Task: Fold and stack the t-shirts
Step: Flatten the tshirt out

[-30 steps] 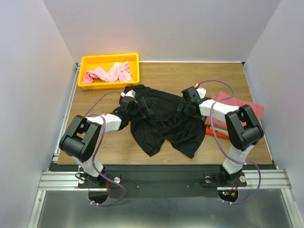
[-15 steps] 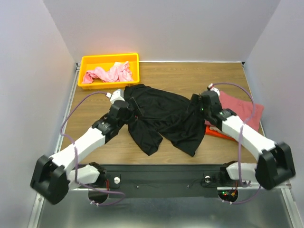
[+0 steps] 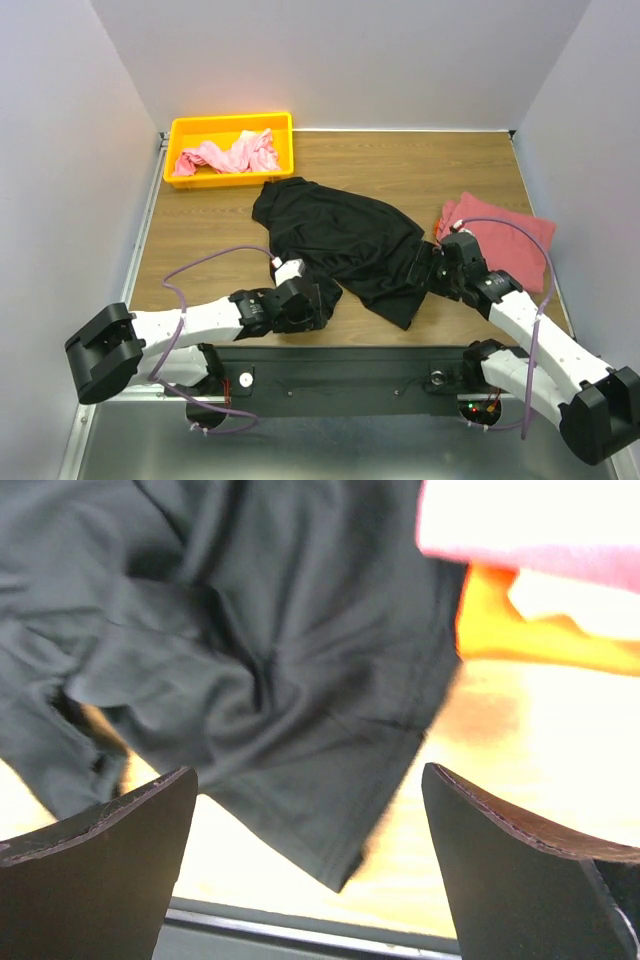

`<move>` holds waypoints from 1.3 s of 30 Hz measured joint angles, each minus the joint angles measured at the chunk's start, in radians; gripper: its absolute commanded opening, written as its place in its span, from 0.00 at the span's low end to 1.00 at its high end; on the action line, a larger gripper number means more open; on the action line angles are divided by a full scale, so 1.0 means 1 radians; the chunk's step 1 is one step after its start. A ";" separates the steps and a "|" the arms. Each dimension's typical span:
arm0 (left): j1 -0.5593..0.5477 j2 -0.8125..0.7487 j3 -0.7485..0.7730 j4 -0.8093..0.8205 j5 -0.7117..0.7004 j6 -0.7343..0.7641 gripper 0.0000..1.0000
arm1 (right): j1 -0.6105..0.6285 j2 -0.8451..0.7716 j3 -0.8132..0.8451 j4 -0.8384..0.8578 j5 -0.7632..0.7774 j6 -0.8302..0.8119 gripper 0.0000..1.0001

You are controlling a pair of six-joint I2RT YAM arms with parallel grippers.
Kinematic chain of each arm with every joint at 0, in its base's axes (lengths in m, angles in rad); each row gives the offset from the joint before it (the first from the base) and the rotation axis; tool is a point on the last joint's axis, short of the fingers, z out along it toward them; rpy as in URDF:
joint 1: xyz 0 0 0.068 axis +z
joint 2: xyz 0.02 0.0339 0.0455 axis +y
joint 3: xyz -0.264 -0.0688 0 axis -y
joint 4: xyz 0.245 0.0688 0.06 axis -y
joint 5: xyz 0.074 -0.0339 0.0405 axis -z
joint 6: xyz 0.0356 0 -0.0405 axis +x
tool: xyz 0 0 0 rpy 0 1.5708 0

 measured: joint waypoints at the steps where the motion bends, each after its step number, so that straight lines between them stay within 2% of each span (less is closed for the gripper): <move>1: 0.000 0.014 0.002 0.005 -0.005 -0.010 0.86 | 0.000 0.006 -0.002 -0.017 0.000 0.003 1.00; 5: 0.000 0.053 0.015 0.040 -0.040 -0.051 0.79 | 0.009 0.043 -0.003 -0.067 0.015 0.017 1.00; 8: 0.001 0.087 0.026 0.054 -0.074 -0.072 0.60 | 0.041 0.057 -0.003 -0.088 0.016 0.030 1.00; 9: 0.003 0.099 0.032 0.054 -0.084 -0.079 0.45 | 0.061 0.060 -0.003 -0.095 0.016 0.037 1.00; 11: 0.013 0.121 0.034 0.055 -0.099 -0.081 0.27 | 0.095 0.068 -0.003 -0.105 0.021 0.048 1.00; 12: 0.023 0.133 0.038 0.054 -0.107 -0.088 0.03 | 0.118 0.078 -0.003 -0.111 0.028 0.061 1.00; 13: 0.037 0.141 0.039 0.056 -0.116 -0.091 0.00 | 0.159 0.094 -0.003 -0.118 0.033 0.082 1.00; 17: 0.088 0.144 0.040 0.052 -0.137 -0.086 0.00 | 0.311 0.151 -0.003 -0.151 0.066 0.150 1.00; 20: 0.117 0.089 0.038 0.003 -0.177 -0.087 0.00 | 0.395 0.205 -0.003 -0.162 0.091 0.210 0.97; 22: 0.134 0.026 0.037 -0.034 -0.205 -0.088 0.00 | 0.420 0.257 -0.003 -0.164 0.117 0.240 0.88; 26: 0.182 -0.178 0.036 -0.118 -0.276 -0.091 0.00 | 0.426 0.303 0.015 -0.177 0.172 0.290 0.77; 30: 0.225 -0.328 0.035 -0.166 -0.306 -0.090 0.00 | 0.426 0.324 0.018 -0.187 0.200 0.293 0.37; 31: 0.230 -0.354 0.035 -0.175 -0.311 -0.090 0.00 | 0.426 0.326 0.020 -0.186 0.206 0.290 0.23; 33: 0.238 -0.395 0.035 -0.198 -0.324 -0.090 0.00 | 0.426 0.332 0.022 -0.186 0.217 0.292 0.09; 35: 0.241 -0.429 0.036 -0.225 -0.341 -0.087 0.00 | 0.425 0.325 0.022 -0.161 0.224 0.279 0.01; 39: 0.245 -0.463 0.115 -0.300 -0.402 -0.066 0.00 | 0.426 0.256 0.064 -0.134 0.259 0.250 0.00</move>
